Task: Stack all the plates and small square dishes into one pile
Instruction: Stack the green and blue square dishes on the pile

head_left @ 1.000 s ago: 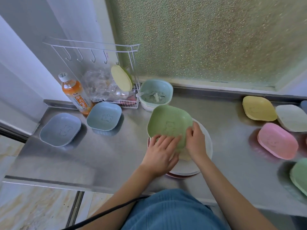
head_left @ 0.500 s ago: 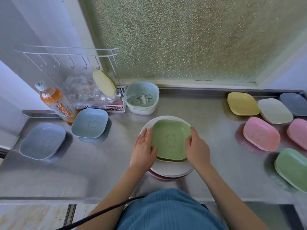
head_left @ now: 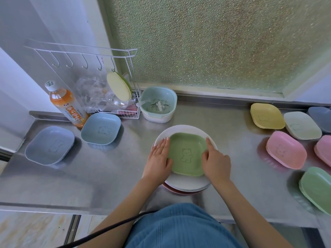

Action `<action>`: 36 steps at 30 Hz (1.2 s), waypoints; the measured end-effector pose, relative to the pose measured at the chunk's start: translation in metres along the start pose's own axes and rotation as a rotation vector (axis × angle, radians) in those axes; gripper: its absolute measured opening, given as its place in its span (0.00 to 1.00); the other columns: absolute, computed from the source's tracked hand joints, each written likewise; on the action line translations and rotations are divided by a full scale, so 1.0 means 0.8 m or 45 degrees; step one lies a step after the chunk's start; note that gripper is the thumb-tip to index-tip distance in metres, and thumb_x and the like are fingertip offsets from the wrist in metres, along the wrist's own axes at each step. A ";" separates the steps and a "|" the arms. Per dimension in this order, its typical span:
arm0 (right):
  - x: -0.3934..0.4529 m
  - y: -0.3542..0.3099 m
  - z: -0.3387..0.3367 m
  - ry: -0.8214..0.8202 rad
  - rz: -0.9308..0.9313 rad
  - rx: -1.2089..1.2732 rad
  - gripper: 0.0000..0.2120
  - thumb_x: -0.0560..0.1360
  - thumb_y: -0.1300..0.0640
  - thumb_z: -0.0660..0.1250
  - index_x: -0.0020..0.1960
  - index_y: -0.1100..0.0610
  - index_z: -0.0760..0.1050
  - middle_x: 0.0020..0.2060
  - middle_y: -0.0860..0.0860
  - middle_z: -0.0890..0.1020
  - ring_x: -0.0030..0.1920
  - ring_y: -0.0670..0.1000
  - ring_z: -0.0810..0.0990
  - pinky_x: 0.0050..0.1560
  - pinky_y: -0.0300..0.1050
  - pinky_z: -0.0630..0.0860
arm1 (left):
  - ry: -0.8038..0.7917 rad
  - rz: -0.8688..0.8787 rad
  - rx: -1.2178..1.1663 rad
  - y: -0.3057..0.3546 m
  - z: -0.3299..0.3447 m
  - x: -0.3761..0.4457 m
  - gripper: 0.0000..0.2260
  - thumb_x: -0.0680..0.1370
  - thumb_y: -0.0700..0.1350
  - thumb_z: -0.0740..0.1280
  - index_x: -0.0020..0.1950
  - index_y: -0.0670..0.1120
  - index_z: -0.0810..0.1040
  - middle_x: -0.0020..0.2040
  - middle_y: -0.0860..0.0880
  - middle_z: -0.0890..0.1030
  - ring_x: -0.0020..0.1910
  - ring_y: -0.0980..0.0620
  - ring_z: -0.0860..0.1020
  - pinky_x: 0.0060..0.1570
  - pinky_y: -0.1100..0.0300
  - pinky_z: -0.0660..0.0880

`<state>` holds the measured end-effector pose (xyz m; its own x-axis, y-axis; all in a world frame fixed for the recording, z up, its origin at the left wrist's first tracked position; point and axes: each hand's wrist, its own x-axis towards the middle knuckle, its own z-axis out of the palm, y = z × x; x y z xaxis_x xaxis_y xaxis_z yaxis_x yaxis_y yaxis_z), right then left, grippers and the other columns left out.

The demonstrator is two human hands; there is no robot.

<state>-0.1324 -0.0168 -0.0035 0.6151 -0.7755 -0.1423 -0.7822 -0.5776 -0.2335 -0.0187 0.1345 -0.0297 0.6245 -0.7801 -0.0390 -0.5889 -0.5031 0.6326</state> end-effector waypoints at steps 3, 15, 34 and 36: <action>0.005 0.001 0.002 0.111 -0.031 0.052 0.25 0.80 0.50 0.51 0.76 0.53 0.54 0.51 0.54 0.82 0.50 0.55 0.79 0.53 0.52 0.67 | 0.369 -0.028 -0.147 -0.016 -0.021 -0.001 0.24 0.75 0.48 0.52 0.66 0.40 0.73 0.65 0.42 0.76 0.65 0.44 0.73 0.66 0.57 0.65; 0.009 0.012 0.014 0.034 0.106 0.123 0.22 0.79 0.50 0.53 0.72 0.54 0.60 0.61 0.58 0.75 0.59 0.59 0.74 0.58 0.55 0.64 | 0.717 -1.512 -0.622 -0.157 -0.097 0.034 0.27 0.75 0.47 0.64 0.68 0.37 0.59 0.66 0.35 0.69 0.63 0.32 0.71 0.63 0.42 0.70; 0.020 -0.009 -0.004 0.213 0.050 0.321 0.17 0.79 0.49 0.54 0.66 0.51 0.69 0.52 0.52 0.80 0.58 0.55 0.72 0.59 0.55 0.61 | 0.818 -0.892 -0.810 -0.032 -0.058 0.034 0.16 0.73 0.37 0.60 0.61 0.43 0.70 0.57 0.42 0.72 0.48 0.44 0.75 0.49 0.43 0.78; 0.023 -0.013 -0.013 0.258 0.047 0.393 0.17 0.79 0.49 0.53 0.66 0.51 0.69 0.52 0.51 0.80 0.60 0.55 0.71 0.60 0.55 0.60 | 0.681 -0.680 -0.782 -0.005 -0.061 0.038 0.18 0.74 0.36 0.60 0.64 0.43 0.69 0.57 0.46 0.68 0.41 0.50 0.76 0.40 0.47 0.81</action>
<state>-0.1136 -0.0279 0.0065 0.5309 -0.8469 0.0297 -0.7179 -0.4681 -0.5153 0.0274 0.1310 0.0040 0.9715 -0.1570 -0.1773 0.1151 -0.3414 0.9329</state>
